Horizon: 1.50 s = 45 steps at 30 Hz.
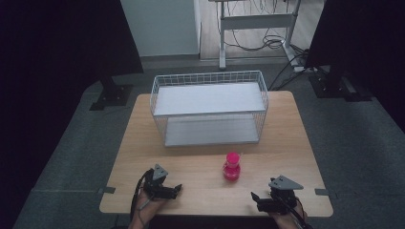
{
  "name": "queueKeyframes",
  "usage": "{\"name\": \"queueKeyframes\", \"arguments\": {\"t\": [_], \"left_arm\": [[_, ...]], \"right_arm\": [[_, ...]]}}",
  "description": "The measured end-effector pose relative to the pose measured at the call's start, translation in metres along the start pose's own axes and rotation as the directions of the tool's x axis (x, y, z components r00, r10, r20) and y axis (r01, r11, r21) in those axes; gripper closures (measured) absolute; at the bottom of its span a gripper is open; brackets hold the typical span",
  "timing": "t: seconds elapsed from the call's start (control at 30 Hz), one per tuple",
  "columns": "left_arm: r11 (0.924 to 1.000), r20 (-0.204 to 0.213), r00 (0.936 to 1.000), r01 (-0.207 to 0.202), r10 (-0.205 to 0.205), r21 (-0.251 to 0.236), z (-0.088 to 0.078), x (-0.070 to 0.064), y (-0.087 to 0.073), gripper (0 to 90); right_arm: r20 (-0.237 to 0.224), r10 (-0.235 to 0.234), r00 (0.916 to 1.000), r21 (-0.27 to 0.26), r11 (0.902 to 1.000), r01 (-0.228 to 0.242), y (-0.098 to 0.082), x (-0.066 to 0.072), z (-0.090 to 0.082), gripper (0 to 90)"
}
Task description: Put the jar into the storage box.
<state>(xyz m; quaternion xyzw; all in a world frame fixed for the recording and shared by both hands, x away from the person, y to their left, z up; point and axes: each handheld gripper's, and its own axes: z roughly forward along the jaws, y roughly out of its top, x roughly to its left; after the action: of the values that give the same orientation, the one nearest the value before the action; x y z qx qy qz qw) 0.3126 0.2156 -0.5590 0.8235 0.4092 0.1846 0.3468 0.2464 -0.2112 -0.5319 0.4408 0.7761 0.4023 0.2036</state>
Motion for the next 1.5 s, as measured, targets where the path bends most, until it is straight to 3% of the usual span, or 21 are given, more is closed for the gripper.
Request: {"name": "queueKeyframes", "arguments": {"t": [0.63, 1.5], "left_arm": [[1.0000, 0.001, 1.0000, -0.001, 0.001, 0.000, 0.000, 0.000, 0.000, 2.2], [1.0000, 0.001, 1.0000, -0.002, 0.002, 0.001, 0.000, 0.000, 0.000, 2.1]], "right_arm": [[-0.038, 0.004, 0.9993, -0.064, 0.9979, -0.007, 0.020, 0.008, 0.005, 8.8], [-0.074, -0.031, 0.9968, -0.137, 0.9903, 0.021, 0.053, 0.017, 0.018, 16.8]]}}
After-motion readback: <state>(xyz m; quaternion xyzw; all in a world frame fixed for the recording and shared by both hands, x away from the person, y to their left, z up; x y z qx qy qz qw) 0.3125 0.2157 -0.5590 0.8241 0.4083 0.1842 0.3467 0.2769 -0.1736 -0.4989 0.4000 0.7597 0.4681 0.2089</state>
